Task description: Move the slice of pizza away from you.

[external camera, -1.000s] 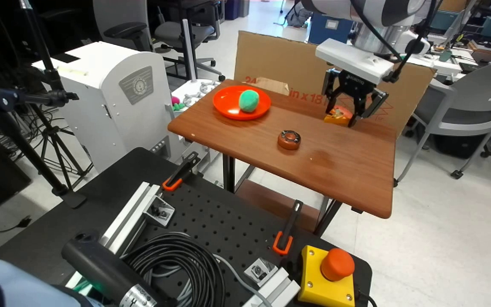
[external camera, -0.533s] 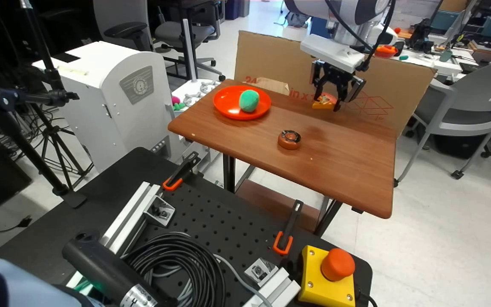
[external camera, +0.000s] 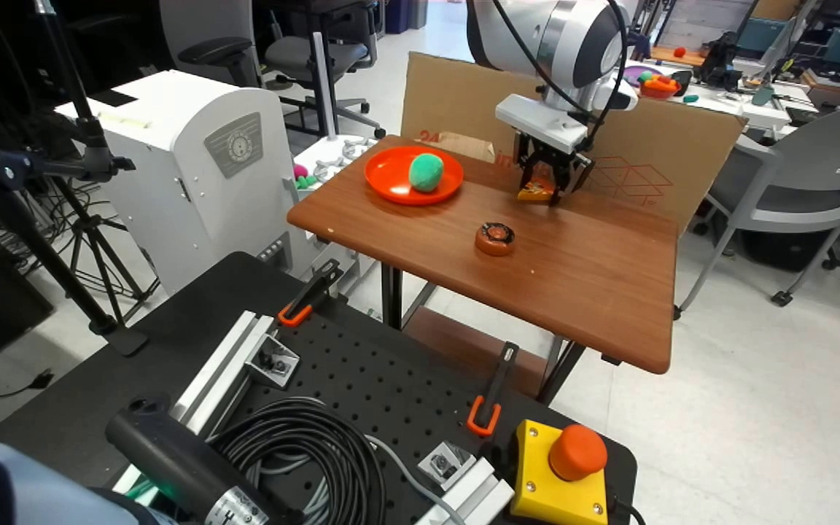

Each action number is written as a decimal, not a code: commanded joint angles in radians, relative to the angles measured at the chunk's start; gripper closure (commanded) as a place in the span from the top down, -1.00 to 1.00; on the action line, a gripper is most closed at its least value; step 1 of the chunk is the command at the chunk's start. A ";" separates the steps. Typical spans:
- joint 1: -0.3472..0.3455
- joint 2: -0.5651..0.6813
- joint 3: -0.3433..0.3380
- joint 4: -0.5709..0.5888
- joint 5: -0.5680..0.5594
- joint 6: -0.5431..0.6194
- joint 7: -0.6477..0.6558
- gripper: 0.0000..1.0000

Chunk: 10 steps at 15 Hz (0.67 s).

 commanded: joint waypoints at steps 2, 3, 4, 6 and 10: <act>-0.010 -0.010 0.013 0.013 -0.010 -0.064 -0.017 1.00; -0.013 -0.056 0.016 -0.045 -0.016 -0.068 -0.043 1.00; -0.017 -0.121 0.022 -0.134 -0.019 -0.049 -0.081 1.00; -0.032 -0.201 0.036 -0.242 -0.031 -0.037 -0.181 1.00; -0.018 -0.345 -0.010 -0.459 -0.172 -0.037 -0.295 1.00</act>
